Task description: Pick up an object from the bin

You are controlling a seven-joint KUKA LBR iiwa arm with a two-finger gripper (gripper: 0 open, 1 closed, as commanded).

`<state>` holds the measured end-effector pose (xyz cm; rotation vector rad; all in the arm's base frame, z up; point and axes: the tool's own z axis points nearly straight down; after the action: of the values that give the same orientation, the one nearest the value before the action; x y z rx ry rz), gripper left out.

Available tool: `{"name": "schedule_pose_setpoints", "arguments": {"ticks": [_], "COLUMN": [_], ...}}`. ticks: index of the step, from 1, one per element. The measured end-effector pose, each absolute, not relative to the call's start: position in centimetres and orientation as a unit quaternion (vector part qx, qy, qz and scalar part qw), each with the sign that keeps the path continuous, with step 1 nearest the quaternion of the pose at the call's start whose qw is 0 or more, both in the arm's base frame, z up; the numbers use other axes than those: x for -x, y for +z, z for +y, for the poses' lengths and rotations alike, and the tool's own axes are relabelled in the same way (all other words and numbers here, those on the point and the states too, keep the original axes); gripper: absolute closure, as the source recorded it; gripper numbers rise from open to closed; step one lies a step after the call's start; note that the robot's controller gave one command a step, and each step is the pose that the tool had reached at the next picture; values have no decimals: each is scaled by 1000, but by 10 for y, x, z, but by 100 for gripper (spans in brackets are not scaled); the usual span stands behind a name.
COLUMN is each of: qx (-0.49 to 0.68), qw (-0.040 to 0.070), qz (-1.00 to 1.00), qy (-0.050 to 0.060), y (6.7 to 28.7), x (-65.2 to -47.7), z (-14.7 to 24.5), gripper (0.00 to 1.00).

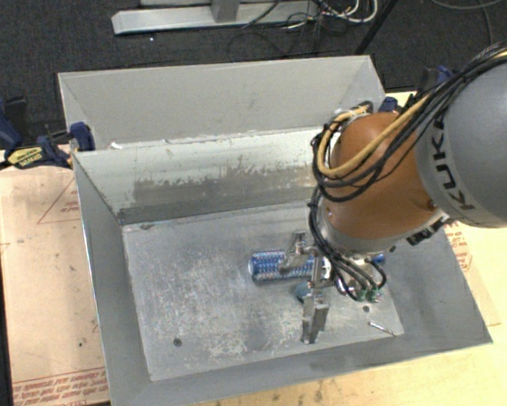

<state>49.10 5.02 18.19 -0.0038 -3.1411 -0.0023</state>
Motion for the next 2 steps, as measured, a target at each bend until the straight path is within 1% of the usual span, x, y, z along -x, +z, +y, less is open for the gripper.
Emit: {"name": "schedule_pose_setpoints", "arguments": {"ticks": [1,2], "qx": [35,33], "qw": [-2,-1], "qz": [-999,-999], "qy": [0,-1], "y": [85,89], "x": [-575,-573], "z": [9,11], "gripper": [0,100]}}
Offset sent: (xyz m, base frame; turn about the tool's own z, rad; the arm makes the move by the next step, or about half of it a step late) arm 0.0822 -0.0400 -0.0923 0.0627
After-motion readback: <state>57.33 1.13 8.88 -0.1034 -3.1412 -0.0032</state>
